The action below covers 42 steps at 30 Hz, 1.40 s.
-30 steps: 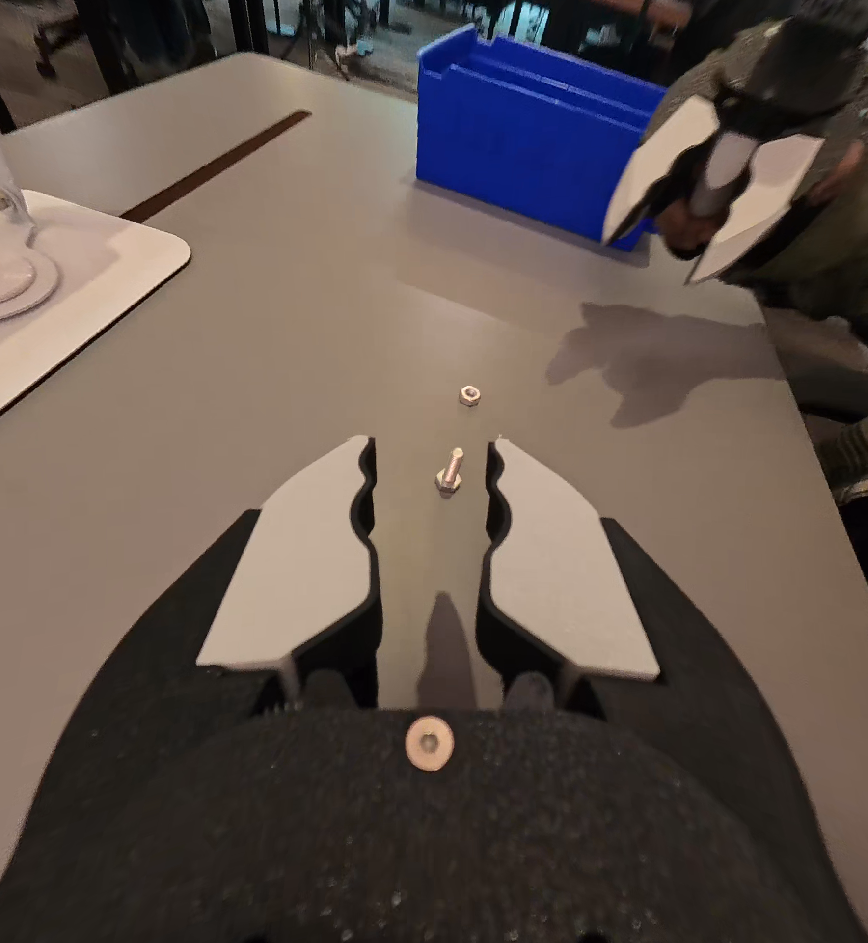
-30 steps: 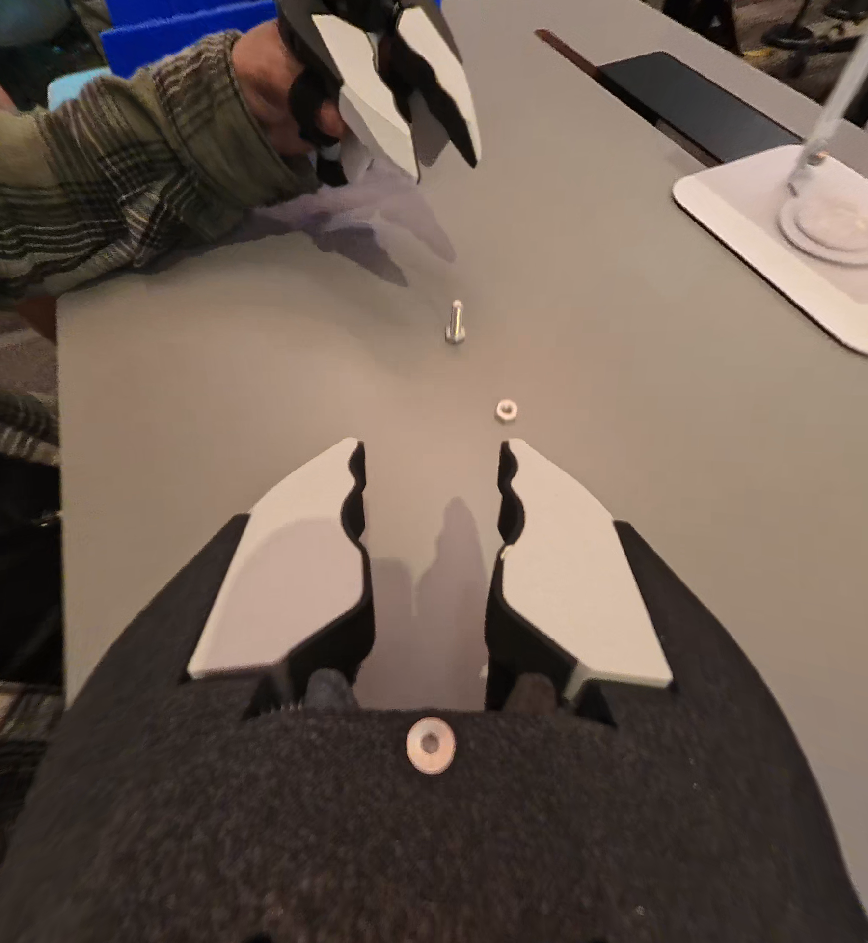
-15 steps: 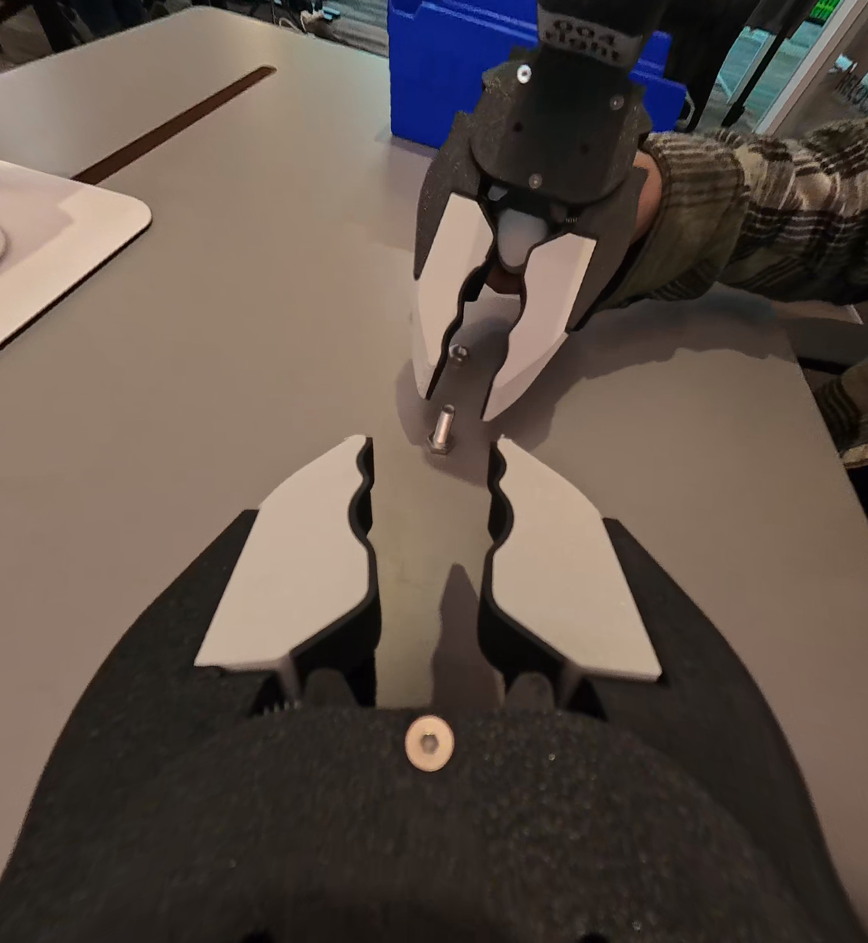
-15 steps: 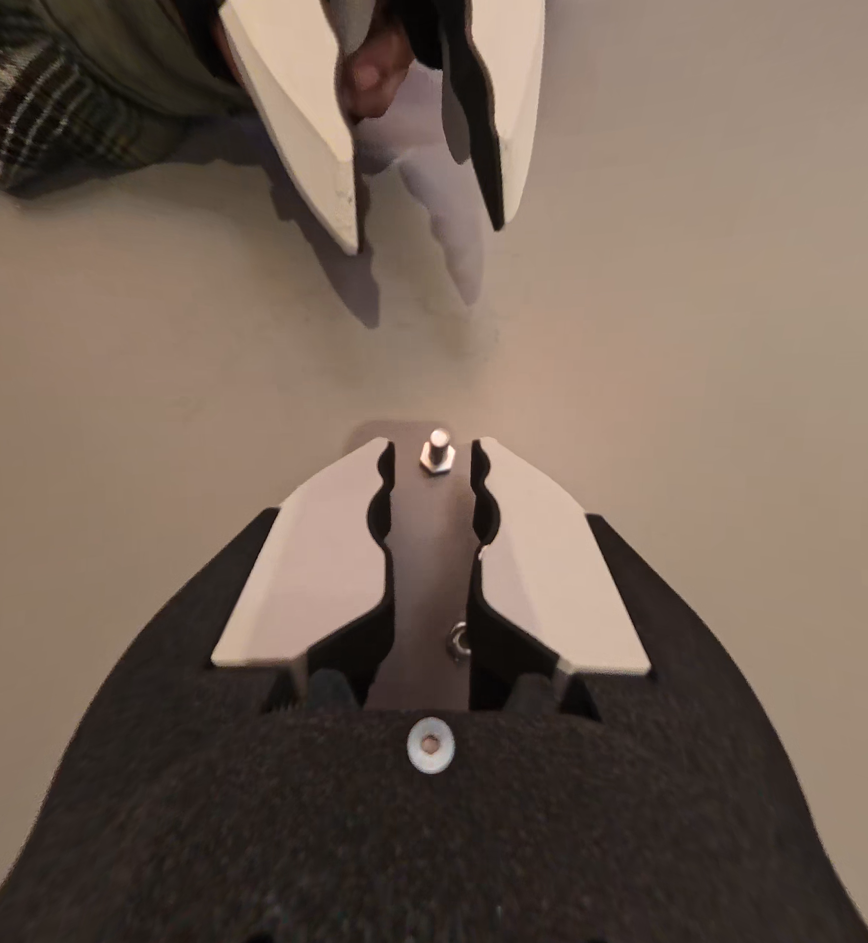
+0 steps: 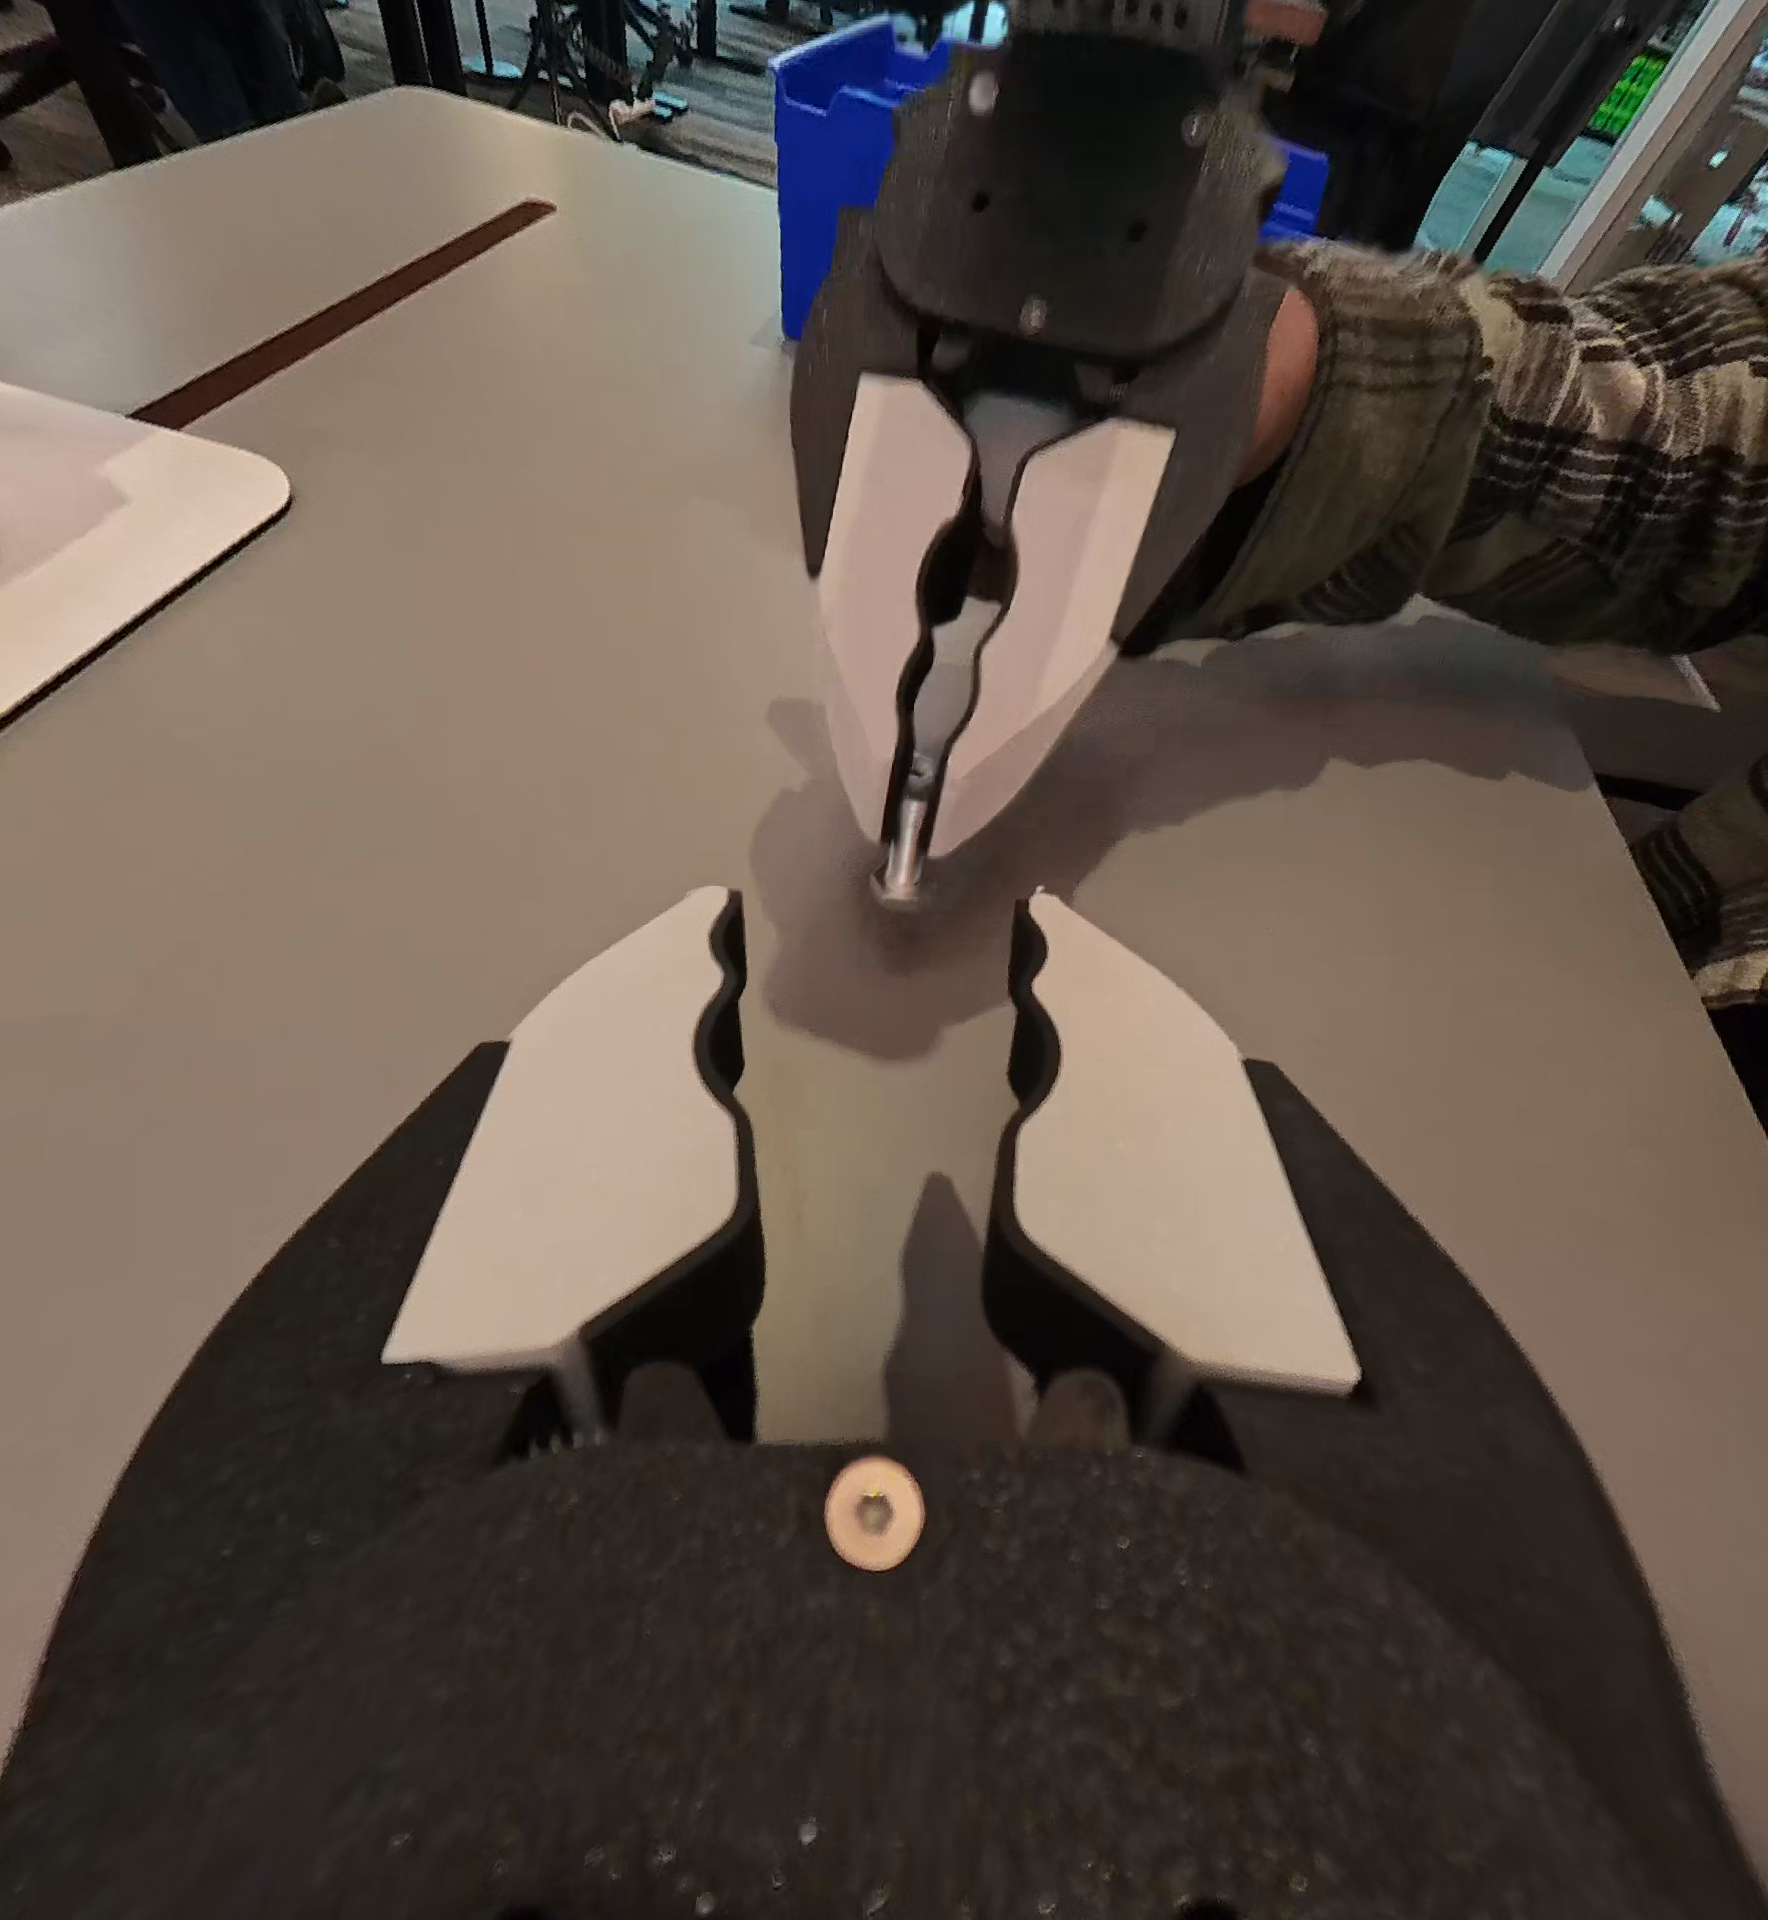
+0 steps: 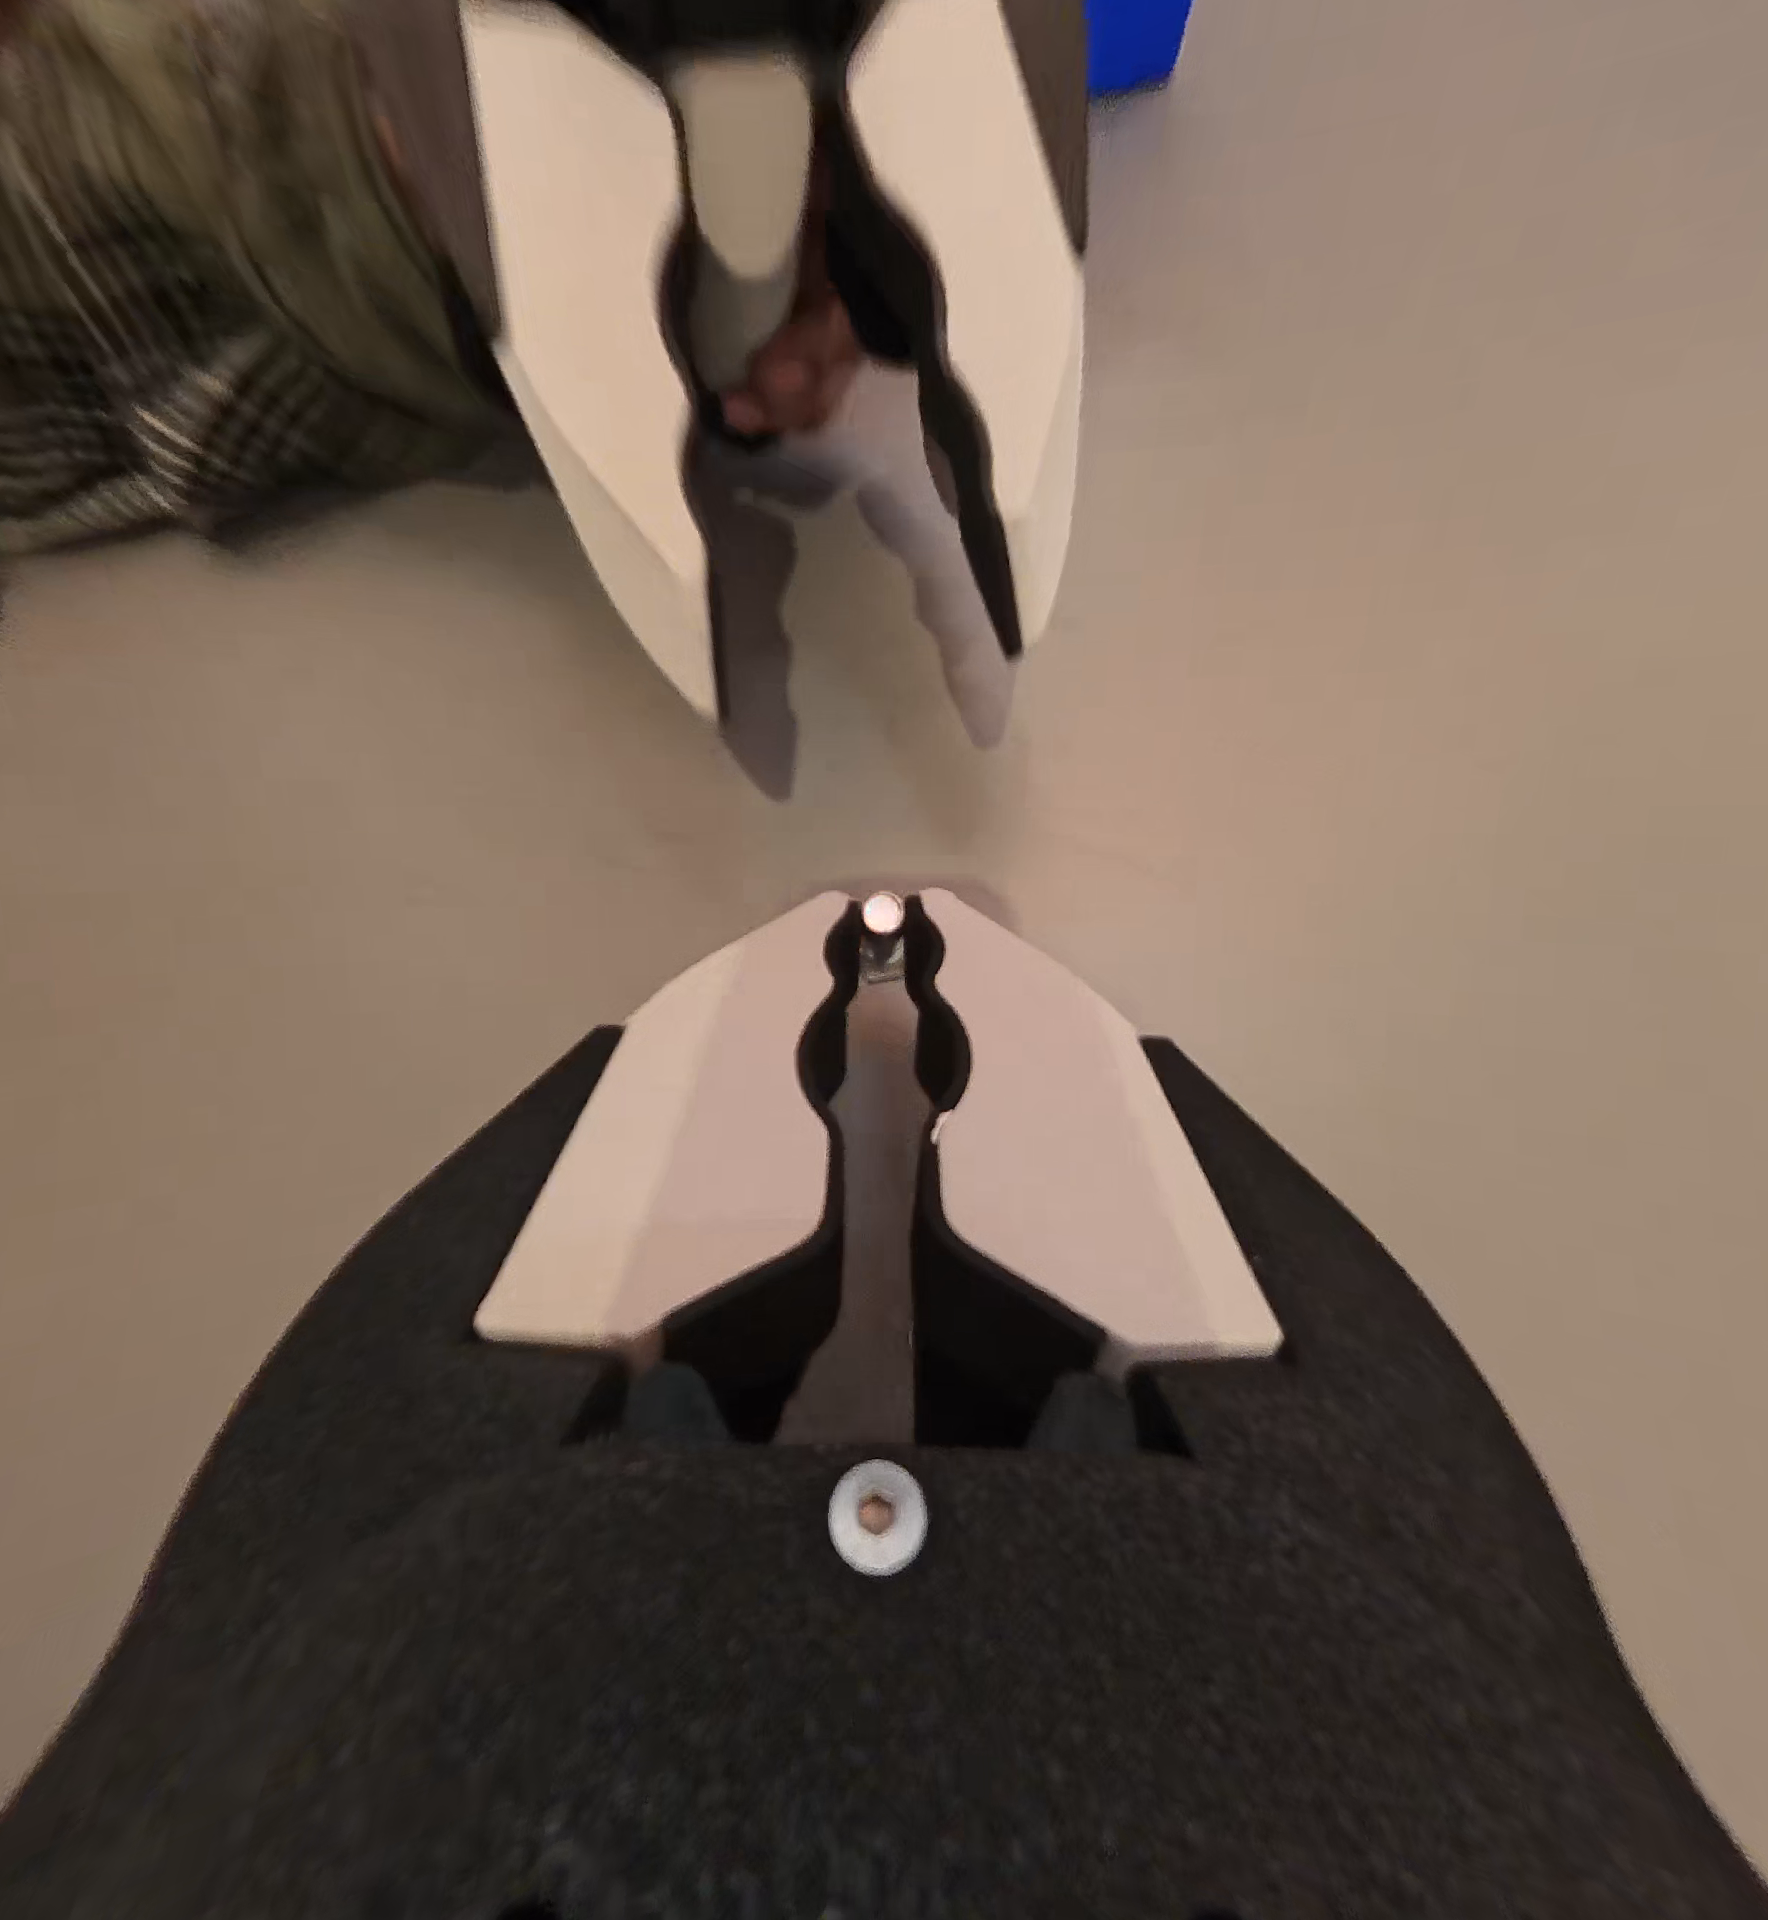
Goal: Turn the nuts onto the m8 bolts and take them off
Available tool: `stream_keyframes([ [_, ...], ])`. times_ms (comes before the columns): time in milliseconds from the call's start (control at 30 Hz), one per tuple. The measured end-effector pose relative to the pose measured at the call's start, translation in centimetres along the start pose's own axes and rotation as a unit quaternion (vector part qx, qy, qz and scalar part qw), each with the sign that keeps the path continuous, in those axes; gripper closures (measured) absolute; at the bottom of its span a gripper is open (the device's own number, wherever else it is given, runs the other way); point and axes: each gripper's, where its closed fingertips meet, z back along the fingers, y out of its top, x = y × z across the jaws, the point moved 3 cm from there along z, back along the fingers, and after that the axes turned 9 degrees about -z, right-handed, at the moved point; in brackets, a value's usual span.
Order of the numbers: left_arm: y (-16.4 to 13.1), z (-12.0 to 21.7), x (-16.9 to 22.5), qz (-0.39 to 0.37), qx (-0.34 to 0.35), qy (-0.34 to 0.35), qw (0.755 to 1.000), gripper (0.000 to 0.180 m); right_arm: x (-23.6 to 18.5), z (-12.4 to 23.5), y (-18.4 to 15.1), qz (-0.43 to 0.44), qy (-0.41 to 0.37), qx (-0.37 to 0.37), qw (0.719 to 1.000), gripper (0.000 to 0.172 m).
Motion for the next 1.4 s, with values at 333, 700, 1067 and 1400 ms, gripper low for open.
stream_keyframes([
  [333, 3.0, -1.7, 2.1, 0.001, 0.077, -0.031, 0.997, 0.137, -2.7, 4.0, 4.7, 0.035, 0.031, 0.000, 0.999, 0.164],
  [700, 4.4, -1.4, 2.8, -0.001, 0.122, -0.046, 0.992, 0.148, -3.3, 4.2, 5.5, 0.038, 0.037, 0.017, 0.998, 0.164],
  [1067, 4.3, -1.8, 3.2, -0.010, 0.111, -0.049, 0.993, 0.155, -3.7, 4.4, 5.7, 0.043, 0.047, 0.012, 0.998, 0.164],
  [1400, 4.1, -1.8, 3.3, -0.017, 0.101, -0.044, 0.994, 0.164, -3.9, 4.3, 5.7, 0.044, 0.056, 0.013, 0.997, 0.164],
])
